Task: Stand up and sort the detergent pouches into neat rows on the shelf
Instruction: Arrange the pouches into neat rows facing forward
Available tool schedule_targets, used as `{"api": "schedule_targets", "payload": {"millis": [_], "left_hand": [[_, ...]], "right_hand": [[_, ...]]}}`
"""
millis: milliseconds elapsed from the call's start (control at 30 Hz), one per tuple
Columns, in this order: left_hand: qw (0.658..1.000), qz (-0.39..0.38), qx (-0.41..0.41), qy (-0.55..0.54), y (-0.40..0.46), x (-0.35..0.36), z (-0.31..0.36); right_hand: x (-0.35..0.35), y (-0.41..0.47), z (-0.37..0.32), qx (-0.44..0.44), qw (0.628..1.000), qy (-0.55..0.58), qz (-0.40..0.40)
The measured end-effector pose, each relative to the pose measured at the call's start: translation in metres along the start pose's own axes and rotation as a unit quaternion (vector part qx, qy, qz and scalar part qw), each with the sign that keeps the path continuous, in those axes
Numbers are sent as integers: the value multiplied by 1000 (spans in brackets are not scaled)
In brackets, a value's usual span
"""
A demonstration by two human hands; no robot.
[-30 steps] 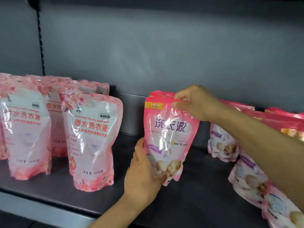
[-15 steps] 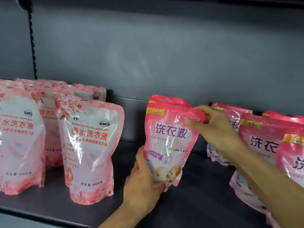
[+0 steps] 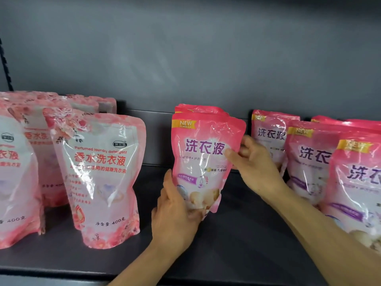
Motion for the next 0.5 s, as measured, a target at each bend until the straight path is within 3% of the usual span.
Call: {"api": "schedule_targets", "payload": {"millis": [100, 200, 300, 400, 500], "left_hand": [[997, 66, 28, 38, -10, -19, 15], [981, 142, 123, 49, -31, -37, 51], [975, 84, 206, -6, -52, -26, 91], [969, -13, 243, -53, -70, 6, 124], [967, -76, 231, -74, -78, 41, 148]], "right_hand": [[-15, -22, -17, -18, 999, -27, 8], [-42, -52, -40, -56, 994, -87, 37], [-84, -90, -73, -141, 970, -170, 96], [-143, -128, -101, -221, 920, -249, 207], [-216, -151, -99, -230, 896, -201, 322]]}}
Point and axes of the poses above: each hand's wrist, its own y-axis towards the middle knuckle, its own x-axis out of the palm, z = x × y, the point moved 10 cm from there along y, towards the middle knuckle, and after that the axes turned 12 degrees about y, right-handed, at the moved point
